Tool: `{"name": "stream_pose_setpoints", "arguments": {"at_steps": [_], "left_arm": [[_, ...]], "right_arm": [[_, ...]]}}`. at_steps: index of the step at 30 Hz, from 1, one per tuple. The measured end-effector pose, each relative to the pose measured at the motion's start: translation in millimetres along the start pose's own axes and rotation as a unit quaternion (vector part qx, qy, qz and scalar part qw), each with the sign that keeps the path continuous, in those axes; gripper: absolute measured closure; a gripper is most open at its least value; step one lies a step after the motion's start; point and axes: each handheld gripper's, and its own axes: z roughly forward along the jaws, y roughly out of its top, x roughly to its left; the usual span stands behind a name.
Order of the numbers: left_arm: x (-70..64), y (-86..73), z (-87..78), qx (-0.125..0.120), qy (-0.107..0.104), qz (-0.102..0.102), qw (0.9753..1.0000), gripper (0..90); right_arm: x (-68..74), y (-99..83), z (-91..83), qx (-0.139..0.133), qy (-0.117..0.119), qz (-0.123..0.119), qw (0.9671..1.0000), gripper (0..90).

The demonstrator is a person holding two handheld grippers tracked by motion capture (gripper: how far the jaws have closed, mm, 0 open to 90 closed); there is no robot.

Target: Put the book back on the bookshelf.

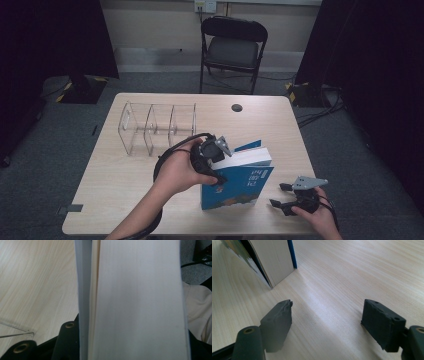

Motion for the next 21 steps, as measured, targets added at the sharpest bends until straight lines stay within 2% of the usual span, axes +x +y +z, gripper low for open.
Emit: {"name": "stream_pose_setpoints", "arguments": {"at_steps": [1,5,8,9,13,15,17,21], "left_arm": [[0.7,0.2,0.0,-0.001,-0.001,-0.008,1.0000,51.1],[1.9,1.0,0.0,0.004,-0.005,-0.004,1.0000,50.9],[1.3,2.5,1.0,0.007,-0.006,0.007,0.9999,51.0],[0.2,2.9,1.4,0.007,-0.008,-0.001,0.9999,51.5],[-0.3,7.0,4.3,-0.004,-0.007,0.006,0.9999,49.8],[-0.8,9.7,5.7,0.003,-0.007,0.008,0.9999,50.5],[0.5,10.2,6.1,0.002,-0.009,0.002,1.0000,52.8],[1.5,10.4,6.5,0.002,-0.004,0.014,0.9999,52.7]], "right_arm": [[0.0,0.0,0.0,0.000,0.001,-0.001,1.0000,23.6],[0.6,-0.1,-0.2,0.001,0.001,-0.002,1.0000,23.4],[0.7,0.0,-0.1,0.002,0.002,-0.003,1.0000,23.1],[0.7,-0.1,0.0,0.001,0.002,-0.004,1.0000,23.1],[1.2,0.0,0.0,0.003,0.001,-0.004,1.0000,23.0],[1.4,-0.1,0.3,0.002,0.001,-0.008,1.0000,22.8],[1.4,-0.1,0.3,0.002,0.001,-0.008,1.0000,22.8],[1.8,0.0,0.4,0.003,0.000,-0.009,1.0000,22.7]]}}
